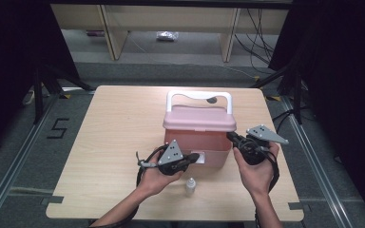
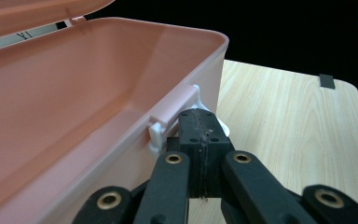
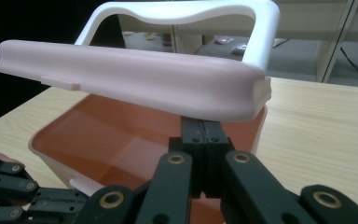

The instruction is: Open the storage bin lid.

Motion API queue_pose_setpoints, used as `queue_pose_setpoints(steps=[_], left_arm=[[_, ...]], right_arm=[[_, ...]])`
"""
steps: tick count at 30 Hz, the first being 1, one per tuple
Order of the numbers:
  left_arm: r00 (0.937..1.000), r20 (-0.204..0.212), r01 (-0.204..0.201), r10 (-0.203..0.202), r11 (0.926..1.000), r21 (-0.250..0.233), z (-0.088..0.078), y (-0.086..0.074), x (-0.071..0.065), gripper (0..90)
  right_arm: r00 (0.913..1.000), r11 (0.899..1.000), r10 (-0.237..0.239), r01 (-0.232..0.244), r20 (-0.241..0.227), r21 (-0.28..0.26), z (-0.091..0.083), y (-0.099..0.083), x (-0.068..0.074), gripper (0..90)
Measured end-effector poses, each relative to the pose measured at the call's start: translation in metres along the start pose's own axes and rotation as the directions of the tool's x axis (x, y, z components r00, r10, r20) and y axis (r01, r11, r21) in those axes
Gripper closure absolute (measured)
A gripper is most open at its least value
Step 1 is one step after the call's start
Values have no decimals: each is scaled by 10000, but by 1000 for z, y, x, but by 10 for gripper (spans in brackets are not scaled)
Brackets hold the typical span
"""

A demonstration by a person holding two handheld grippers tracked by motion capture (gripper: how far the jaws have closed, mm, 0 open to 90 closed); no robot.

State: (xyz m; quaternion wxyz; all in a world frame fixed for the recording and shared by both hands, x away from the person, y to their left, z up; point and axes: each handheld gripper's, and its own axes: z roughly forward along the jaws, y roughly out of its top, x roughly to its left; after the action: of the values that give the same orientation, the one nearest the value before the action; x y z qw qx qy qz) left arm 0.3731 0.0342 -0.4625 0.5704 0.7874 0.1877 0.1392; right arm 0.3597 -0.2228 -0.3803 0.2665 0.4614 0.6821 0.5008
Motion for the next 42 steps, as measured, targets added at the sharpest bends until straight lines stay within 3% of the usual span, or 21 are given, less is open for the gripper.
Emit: queue_pose_setpoints(steps=[1,3,6,11,14,15,18,19,26,28,29,40,41,42], left_arm=[[10000,0,9,-9,10000,-18,0,0,0,890],[10000,-13,54,-54,10000,-39,0,-1,0,891],[9999,-82,125,-125,9999,16,-1,-1,-1,890],[10000,-66,56,-56,10000,21,-1,-1,0,890],[10000,-78,21,-21,10000,0,-1,-1,-1,890],[10000,-69,31,-31,10000,-3,-1,-1,0,890],[10000,-58,46,-46,10000,9,-1,-1,0,890],[10000,-53,39,-39,10000,7,-1,-1,0,891],[10000,-44,33,-33,10000,-10,-1,-1,0,891],[10000,-40,24,-24,10000,0,-1,-1,0,890],[10000,-41,27,-27,10000,1,-1,-1,0,891],[10000,-34,44,-45,10000,-22,-1,-2,0,890],[10000,-30,25,-25,10000,-4,-1,-2,0,891],[10000,-32,48,-48,10000,-29,-1,-2,0,890]], right_arm=[[10000,10000,0,0,0,0,0,0,0,900],[9985,9985,538,-538,-40,112,0,1,4,900],[9999,9999,166,-166,-3,-15,1,2,1,900],[9995,9993,326,-326,33,-167,2,5,2,900],[9998,9992,113,-108,132,-381,3,7,1,900],[9992,9982,383,-376,151,-474,4,8,3,900],[9996,9972,228,-214,193,-715,6,10,1,900],[9990,9964,424,-413,129,-742,6,11,2,900],[9987,9939,425,-396,264,-1025,9,16,2,900],[9989,9937,205,-157,420,-1109,9,17,1,900],[9985,9926,422,-380,345,-1153,10,18,2,900],[9976,9884,603,-551,327,-1414,15,24,2,900],[9981,9886,434,-367,428,-1459,15,24,1,900],[9971,9860,649,-581,386,-1565,16,26,2,900]])
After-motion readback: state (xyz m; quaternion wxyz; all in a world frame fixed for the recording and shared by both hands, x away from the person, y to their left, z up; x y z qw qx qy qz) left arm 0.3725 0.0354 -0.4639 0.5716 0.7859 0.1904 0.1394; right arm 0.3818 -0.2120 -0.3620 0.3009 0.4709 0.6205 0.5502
